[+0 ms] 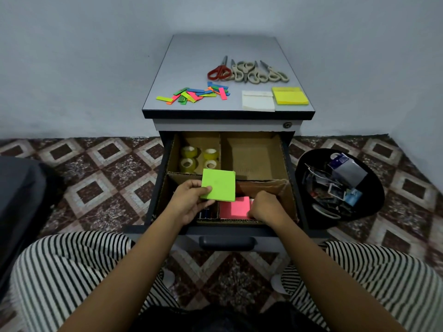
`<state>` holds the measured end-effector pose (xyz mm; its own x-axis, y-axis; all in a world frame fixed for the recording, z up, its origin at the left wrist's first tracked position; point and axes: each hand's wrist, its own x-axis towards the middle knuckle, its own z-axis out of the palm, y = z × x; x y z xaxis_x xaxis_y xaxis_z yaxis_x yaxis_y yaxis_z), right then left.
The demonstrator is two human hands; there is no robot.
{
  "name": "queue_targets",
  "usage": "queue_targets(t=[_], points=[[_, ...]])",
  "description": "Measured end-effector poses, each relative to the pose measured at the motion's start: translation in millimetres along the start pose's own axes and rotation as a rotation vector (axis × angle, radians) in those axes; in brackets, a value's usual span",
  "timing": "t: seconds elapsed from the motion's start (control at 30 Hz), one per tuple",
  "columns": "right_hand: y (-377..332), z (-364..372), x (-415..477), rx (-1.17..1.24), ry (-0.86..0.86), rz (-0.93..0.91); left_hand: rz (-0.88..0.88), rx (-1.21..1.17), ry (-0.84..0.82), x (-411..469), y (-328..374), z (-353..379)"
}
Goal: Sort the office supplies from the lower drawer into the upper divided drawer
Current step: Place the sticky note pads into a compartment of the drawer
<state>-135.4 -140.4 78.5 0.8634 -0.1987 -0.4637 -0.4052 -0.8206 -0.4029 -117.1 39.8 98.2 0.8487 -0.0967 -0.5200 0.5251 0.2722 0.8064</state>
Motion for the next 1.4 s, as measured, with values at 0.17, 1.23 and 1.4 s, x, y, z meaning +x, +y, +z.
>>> queue_targets(t=[0.17, 1.23, 1.4], points=[[1.9, 3.9, 3.1, 0.0, 0.052, 0.032, -0.005, 0.001, 0.005, 0.8, -0.9, 0.0], [44.0, -48.8, -17.0, 0.557, 0.271, -0.029, 0.024, 0.702, -0.136, 4.7, -7.3, 67.9], [44.1, -38.8, -21.0, 0.02, 0.396, -0.083, 0.002, 0.973, -0.158, 16.8, -19.0, 79.9]])
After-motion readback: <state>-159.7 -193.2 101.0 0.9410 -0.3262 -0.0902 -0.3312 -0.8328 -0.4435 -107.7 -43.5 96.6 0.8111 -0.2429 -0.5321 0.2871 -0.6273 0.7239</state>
